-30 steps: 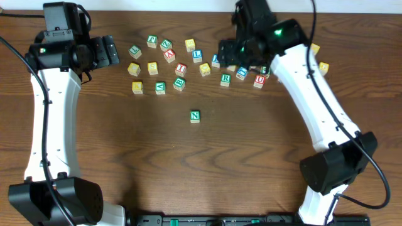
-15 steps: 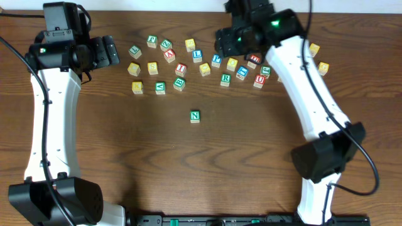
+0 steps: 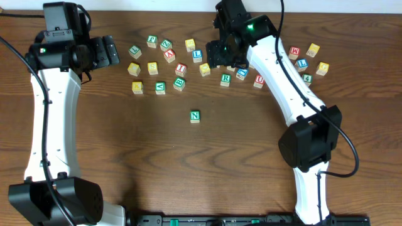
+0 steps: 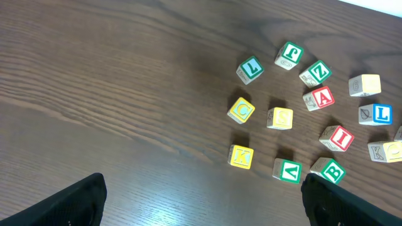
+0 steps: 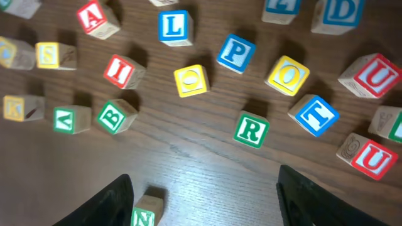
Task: Spell out NEURIPS
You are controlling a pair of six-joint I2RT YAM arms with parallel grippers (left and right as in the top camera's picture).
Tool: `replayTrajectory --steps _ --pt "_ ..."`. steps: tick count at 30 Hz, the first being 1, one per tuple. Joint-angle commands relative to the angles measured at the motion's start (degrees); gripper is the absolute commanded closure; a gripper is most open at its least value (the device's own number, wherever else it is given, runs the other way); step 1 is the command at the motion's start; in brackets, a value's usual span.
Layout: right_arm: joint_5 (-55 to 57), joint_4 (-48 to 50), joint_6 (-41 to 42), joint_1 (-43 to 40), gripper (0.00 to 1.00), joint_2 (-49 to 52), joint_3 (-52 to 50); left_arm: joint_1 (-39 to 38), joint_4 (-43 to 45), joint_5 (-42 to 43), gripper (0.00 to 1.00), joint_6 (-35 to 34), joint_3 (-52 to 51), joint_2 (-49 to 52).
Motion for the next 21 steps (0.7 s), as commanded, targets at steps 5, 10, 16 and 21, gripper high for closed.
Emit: replayTrajectory --steps 5,10,16,21 --pt "3.9 -0.7 5.2 -1.4 0.3 0.3 -0.1 -0.2 -0.2 -0.9 0.02 -0.5 0.1 0.5" --pt "3.8 -1.6 6.9 -3.2 0.29 0.3 -0.1 -0.2 -0.2 -0.9 0.02 -0.5 0.1 0.5" --pt "3.8 -4.7 9.9 -5.8 0.27 0.3 -0.1 -0.2 -0.2 -0.9 0.02 -0.5 0.1 0.5" --pt "3.8 -8.1 12.8 -8.9 0.27 0.3 -0.1 -0.2 -0.2 -0.9 0.02 -0.5 0.1 0.5"
